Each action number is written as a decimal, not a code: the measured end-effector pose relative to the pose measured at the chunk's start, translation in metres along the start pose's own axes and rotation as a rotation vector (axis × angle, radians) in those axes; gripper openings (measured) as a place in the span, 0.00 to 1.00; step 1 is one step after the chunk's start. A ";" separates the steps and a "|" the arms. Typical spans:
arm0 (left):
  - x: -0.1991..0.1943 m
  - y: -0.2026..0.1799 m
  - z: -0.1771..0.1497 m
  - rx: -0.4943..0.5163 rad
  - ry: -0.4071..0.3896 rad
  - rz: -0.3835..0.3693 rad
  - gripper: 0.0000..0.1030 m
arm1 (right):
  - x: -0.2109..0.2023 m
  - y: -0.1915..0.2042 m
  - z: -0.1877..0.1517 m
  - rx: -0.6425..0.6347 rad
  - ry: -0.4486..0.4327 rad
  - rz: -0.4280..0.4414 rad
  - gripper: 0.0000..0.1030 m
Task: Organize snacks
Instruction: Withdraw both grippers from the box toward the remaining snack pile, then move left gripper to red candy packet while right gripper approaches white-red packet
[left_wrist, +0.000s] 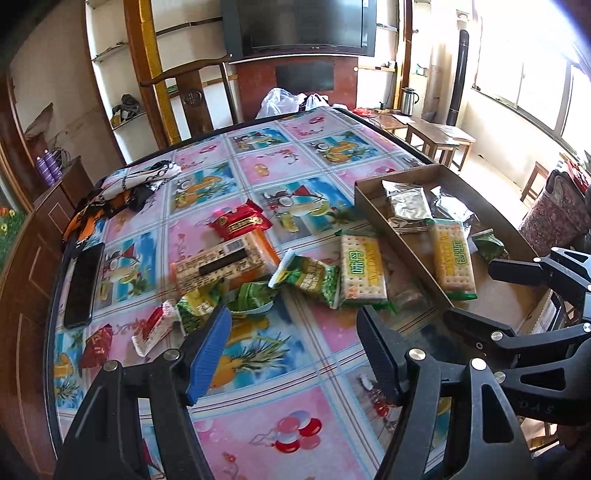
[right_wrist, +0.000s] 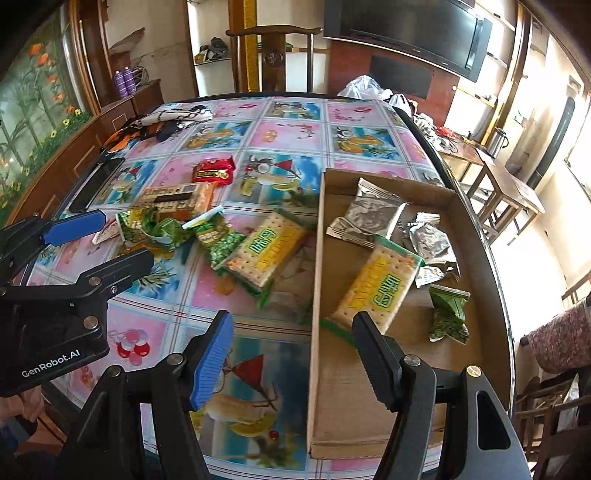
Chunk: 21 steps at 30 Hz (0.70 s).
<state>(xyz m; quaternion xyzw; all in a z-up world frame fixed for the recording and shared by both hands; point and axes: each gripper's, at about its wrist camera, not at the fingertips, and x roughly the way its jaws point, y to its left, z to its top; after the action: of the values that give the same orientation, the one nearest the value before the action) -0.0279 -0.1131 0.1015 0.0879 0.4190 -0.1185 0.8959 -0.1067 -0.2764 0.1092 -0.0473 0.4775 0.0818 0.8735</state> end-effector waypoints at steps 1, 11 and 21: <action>-0.001 0.001 -0.001 -0.002 -0.001 0.002 0.68 | -0.001 0.002 0.000 -0.005 -0.002 0.001 0.69; -0.005 0.011 -0.004 -0.017 -0.004 0.017 0.68 | -0.002 0.015 0.003 -0.030 -0.012 0.010 0.70; -0.007 0.022 -0.008 -0.032 -0.002 0.032 0.68 | 0.000 0.026 0.006 -0.054 -0.013 0.024 0.70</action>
<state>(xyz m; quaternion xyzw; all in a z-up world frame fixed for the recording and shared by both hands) -0.0318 -0.0896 0.1031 0.0801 0.4184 -0.0974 0.8995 -0.1063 -0.2498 0.1125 -0.0648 0.4701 0.1053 0.8739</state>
